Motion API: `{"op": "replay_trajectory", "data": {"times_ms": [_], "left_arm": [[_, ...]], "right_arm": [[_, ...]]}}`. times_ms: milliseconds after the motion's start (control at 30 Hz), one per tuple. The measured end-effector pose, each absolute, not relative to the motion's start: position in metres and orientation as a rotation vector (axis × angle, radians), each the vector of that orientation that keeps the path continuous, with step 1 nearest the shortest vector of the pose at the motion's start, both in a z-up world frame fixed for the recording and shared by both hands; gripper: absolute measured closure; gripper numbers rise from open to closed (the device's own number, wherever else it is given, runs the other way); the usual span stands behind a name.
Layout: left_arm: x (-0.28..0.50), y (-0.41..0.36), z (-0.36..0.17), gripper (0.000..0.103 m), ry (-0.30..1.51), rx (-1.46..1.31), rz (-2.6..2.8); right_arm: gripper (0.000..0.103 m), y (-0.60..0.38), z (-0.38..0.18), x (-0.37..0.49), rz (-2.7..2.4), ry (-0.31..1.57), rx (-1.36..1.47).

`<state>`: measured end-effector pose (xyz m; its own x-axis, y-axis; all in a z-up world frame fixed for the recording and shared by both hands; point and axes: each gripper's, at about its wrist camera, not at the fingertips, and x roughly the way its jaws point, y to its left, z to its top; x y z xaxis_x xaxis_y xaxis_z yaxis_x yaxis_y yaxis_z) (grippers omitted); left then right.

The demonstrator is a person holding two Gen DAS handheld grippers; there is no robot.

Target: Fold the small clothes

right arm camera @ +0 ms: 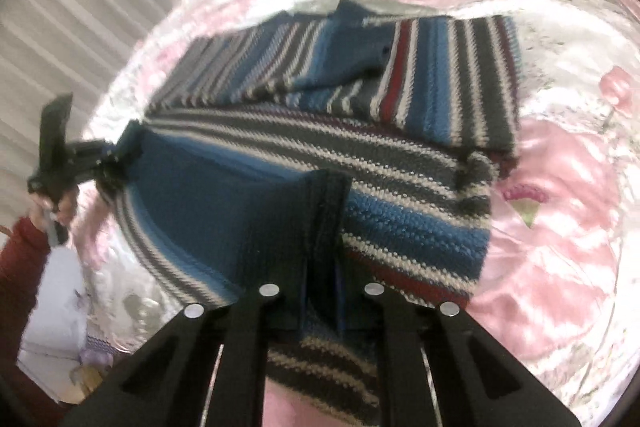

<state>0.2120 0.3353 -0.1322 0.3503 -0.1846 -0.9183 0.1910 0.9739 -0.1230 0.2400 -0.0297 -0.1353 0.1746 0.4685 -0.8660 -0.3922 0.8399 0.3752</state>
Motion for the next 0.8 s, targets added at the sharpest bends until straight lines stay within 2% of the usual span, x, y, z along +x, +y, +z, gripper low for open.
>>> {"op": "replay_trajectory", "data": {"times_ms": [300, 400, 800], "left_arm": [[0.193, 0.338, -0.175, 0.090, 1.259, -0.020, -0.219], [0.194, 0.338, -0.173, 0.091, 1.252, -0.034, -0.203], [0.207, 0.347, -0.090, 0.091, 1.045, -0.025, -0.197]], "right_arm": [[0.092, -0.030, -0.185, 0.233, 0.523, 1.372, 0.068], [0.093, -0.029, -0.190, 0.236, 0.510, 1.376, 0.076], [0.093, -0.042, -0.108, 0.251, 0.534, 1.191, 0.130]]}}
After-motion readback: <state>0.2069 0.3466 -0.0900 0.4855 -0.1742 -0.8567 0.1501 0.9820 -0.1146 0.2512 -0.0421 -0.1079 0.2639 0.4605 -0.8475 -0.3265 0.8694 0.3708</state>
